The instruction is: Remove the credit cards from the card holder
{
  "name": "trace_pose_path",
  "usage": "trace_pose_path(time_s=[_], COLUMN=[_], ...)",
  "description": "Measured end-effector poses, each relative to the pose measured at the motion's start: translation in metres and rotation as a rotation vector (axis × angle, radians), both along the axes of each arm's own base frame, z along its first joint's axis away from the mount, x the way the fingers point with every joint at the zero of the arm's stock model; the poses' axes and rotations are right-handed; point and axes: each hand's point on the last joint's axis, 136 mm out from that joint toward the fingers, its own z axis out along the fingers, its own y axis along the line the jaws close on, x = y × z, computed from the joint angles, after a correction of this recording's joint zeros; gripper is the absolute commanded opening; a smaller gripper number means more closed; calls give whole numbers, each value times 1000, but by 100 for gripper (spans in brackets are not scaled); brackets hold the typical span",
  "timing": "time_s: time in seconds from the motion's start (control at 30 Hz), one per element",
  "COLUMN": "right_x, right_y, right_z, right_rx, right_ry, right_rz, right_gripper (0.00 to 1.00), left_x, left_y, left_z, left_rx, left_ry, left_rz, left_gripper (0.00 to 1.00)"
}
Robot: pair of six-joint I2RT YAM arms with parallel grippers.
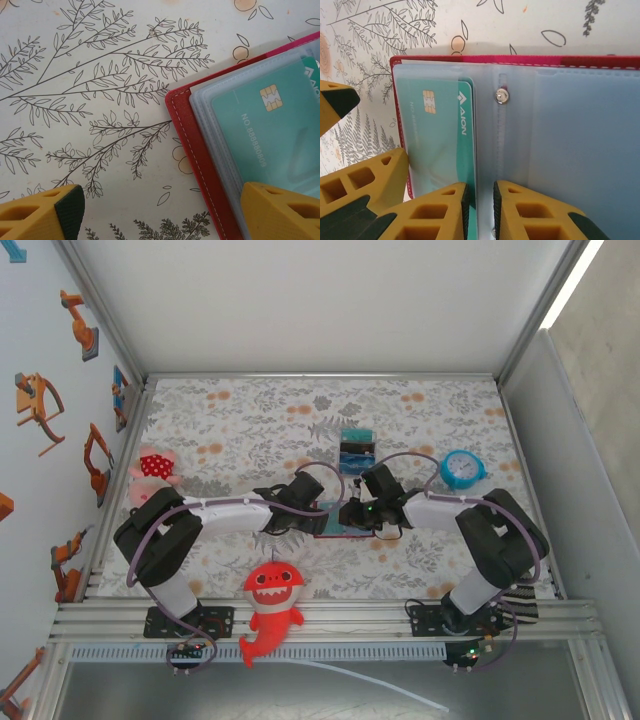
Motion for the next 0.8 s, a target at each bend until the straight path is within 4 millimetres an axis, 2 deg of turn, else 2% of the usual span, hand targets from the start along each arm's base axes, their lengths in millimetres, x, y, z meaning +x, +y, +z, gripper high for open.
trace_pose_path(time_s=[0.33, 0.63, 0.8], right_x=[-1, 0, 1], right_y=[4, 4, 3], right_z=[0, -1, -1], right_rx=[55, 61, 60], right_ry=[-1, 12, 11], right_rz=[-3, -20, -22], right_gripper=[18, 0, 0], left_x=[0, 1, 2], left_y=[0, 2, 5], left_z=[0, 0, 1], left_rx=[1, 11, 23], left_ry=[1, -1, -10], left_rz=[0, 5, 12], left_gripper=[82, 85, 88])
